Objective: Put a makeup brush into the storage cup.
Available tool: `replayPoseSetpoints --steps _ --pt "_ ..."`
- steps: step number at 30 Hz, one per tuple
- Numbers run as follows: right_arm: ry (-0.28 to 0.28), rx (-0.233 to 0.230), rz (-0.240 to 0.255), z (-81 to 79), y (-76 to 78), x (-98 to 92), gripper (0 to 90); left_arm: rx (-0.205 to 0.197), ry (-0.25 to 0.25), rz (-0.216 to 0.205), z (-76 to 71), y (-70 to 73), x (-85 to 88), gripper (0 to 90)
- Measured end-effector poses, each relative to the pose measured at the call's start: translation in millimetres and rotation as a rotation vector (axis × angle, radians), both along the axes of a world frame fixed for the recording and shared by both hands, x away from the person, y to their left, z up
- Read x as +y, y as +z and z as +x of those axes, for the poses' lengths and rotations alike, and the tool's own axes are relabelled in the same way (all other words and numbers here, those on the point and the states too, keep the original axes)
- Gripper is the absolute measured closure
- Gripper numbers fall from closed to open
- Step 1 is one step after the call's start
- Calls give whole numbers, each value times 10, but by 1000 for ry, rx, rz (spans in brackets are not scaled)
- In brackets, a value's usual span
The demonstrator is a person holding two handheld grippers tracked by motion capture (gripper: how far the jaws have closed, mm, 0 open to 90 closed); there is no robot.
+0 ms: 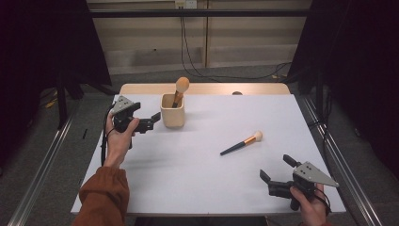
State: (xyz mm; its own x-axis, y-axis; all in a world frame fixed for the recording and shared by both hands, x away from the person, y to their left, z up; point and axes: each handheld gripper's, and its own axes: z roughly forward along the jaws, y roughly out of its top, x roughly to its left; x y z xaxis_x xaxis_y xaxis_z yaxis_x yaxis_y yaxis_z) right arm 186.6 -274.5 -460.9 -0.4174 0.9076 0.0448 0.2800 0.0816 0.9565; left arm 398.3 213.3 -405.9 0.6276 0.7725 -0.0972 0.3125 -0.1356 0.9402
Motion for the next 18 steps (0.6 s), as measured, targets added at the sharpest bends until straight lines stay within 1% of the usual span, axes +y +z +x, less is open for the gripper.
replayPoseSetpoints --steps 1,3,6,10,12,15,17,18 --pt "-2 1 0 -1 0 -2 0 1 -5 -11 -10 -10 10 47" --pt "-2 1 0 -3 1 -4 0 -2 -12 -11 -45 -28 33 49" --pt "-4 2 2 2 -1 -6 0 3 -10 -49 -108 -50 68 47" --pt "-4 2 0 3 -2 -2 0 6 -3 -34 -194 -69 91 45" --pt "-3 4 -2 -1 0 4 0 -1 4 -24 -251 -73 98 45" --pt "2 2 -3 -3 1 10 0 4 13 -13 -323 -75 122 46" --pt "-4 3 -1 -3 2 7 0 11 12 -22 -379 -74 144 45" --pt "-6 2 1 -4 3 3 0 1 16 -22 -409 -73 157 45"
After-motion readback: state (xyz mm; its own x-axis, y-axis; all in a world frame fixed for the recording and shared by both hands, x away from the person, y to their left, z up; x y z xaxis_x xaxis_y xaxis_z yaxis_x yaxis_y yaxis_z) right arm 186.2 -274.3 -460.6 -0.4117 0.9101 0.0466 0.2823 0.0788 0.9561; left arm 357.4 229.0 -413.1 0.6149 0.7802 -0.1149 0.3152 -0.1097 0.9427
